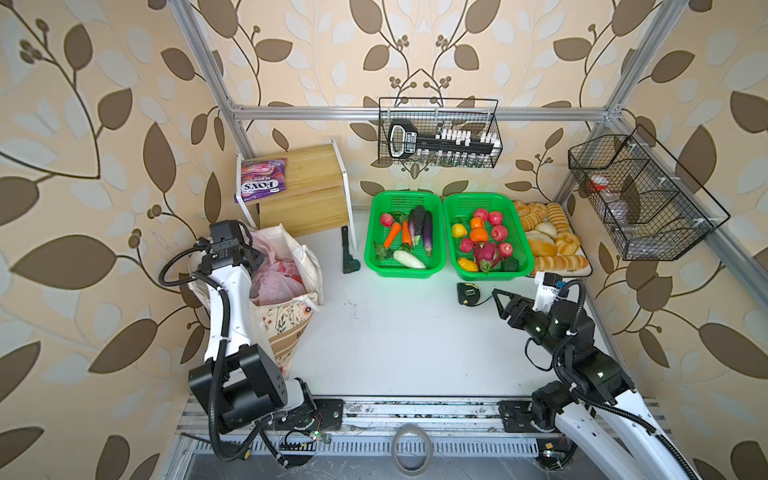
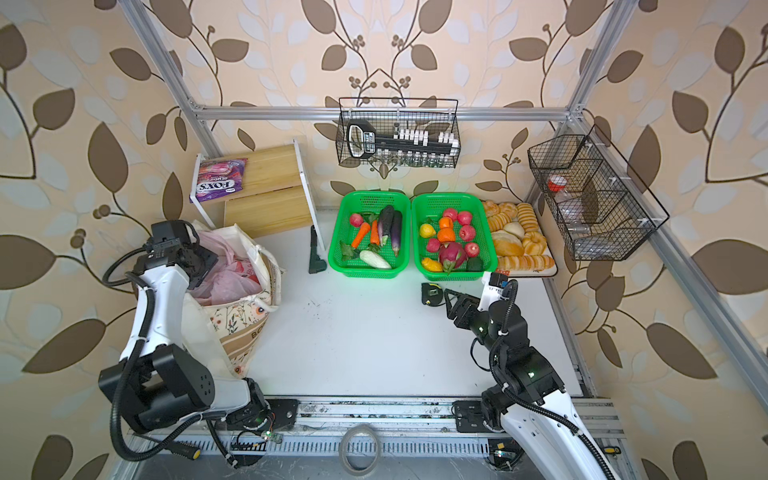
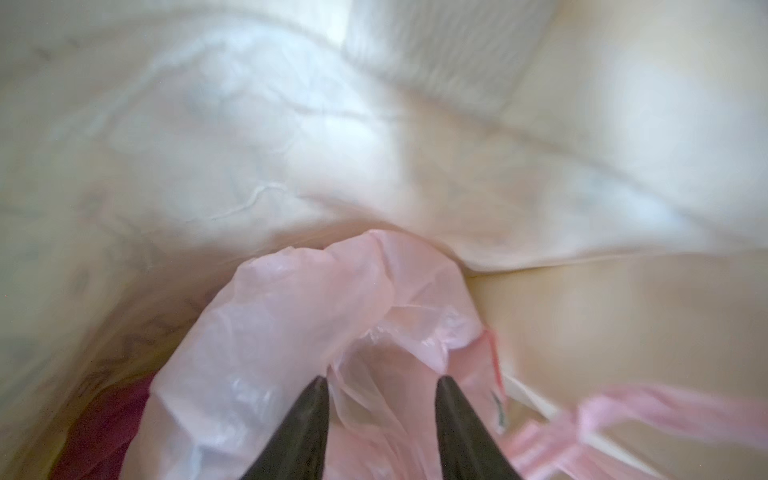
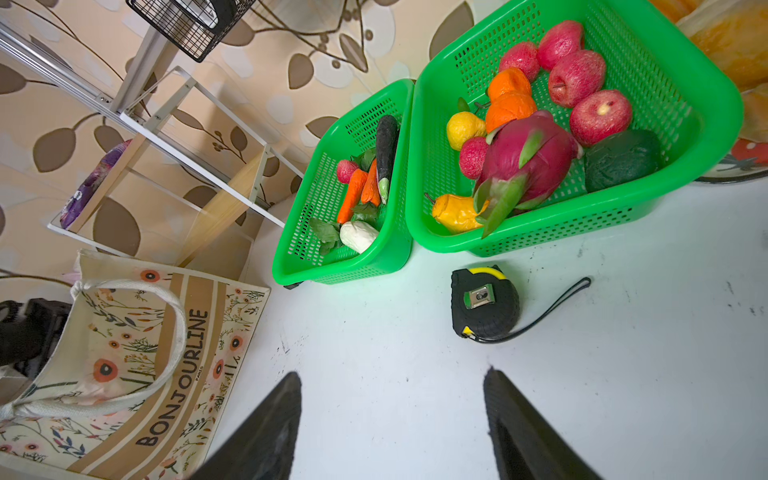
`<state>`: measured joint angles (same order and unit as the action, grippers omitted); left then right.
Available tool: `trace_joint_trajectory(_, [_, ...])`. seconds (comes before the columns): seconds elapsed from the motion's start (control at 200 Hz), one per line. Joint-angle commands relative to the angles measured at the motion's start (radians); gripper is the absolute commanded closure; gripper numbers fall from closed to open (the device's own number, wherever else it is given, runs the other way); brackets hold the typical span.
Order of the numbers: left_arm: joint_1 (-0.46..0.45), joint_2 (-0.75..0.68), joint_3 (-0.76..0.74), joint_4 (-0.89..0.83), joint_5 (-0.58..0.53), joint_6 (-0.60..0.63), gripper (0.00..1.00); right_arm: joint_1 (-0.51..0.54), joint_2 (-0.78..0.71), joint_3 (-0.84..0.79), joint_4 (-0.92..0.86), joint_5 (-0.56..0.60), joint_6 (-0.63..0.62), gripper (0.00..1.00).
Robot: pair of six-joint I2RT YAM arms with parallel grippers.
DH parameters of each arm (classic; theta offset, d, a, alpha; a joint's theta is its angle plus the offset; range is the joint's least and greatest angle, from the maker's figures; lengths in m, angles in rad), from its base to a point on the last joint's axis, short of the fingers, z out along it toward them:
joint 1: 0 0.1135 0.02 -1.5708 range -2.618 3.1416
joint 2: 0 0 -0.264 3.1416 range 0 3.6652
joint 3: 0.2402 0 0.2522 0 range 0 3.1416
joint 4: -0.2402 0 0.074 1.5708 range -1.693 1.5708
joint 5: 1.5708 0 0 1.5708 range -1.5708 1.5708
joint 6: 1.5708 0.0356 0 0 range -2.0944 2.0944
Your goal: Place the mixed food into the grocery bags and tie them
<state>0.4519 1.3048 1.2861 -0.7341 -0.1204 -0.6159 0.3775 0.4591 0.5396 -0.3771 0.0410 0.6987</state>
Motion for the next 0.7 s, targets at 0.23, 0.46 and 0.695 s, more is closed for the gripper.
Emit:
trace_joint_trajectory(0.23, [-0.563, -0.152, 0.160, 0.086, 0.093, 0.244, 0.41, -0.004, 0.039, -0.009, 0.037, -0.011, 0.001, 0.30])
trace_joint_trajectory(0.46, [-0.954, -0.065, 0.021, 0.206, 0.293, 0.398, 0.43, -0.006, 0.018, 0.014, 0.004, 0.067, -0.076, 0.30])
trace_joint_trajectory(0.695, [-1.001, 0.062, -0.113, 0.154, -0.044, 0.344, 0.43, -0.009, 0.001, 0.029, -0.035, 0.117, -0.123, 0.30])
